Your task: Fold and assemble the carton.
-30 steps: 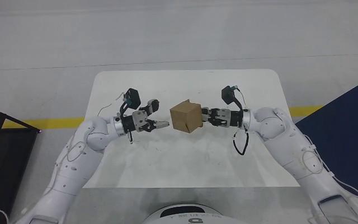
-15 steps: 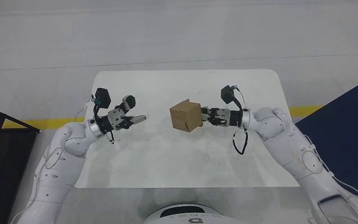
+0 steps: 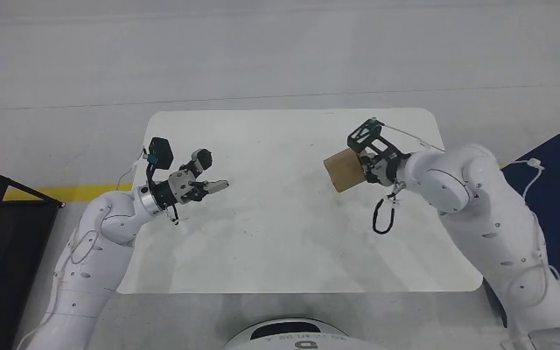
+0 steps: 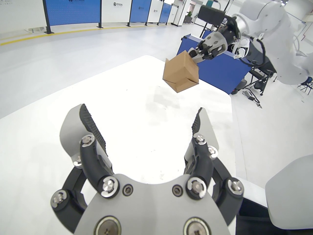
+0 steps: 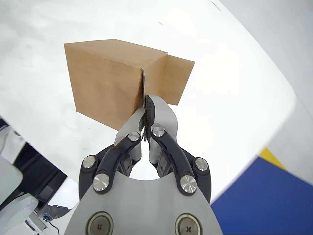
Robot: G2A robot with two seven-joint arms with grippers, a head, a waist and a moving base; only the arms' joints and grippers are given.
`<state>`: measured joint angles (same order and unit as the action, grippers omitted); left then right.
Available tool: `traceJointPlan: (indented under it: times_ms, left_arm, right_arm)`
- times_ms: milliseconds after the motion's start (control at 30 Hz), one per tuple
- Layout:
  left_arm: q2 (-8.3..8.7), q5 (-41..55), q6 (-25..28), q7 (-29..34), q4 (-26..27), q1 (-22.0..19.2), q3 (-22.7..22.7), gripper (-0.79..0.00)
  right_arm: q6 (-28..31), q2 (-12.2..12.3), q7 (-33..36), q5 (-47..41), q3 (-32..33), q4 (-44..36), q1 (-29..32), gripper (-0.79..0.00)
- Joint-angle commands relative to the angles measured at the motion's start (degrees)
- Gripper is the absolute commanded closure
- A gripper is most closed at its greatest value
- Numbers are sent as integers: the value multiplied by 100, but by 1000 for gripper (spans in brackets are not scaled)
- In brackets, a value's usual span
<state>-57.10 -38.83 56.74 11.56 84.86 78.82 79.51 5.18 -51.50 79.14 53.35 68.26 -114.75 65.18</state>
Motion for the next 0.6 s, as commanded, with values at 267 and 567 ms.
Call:
traceJointPlan:
  times_ms: [267,567]
  left_arm:
    - [0,0,0,0,0,0,0,-785]
    - [0,0,0,0,0,0,0,-785]
  right_arm:
    - [-1118,-174,886,887,-1326,588,-1040,-262]
    - [-1621,-203,886,609,-2014,664,-1760,-369]
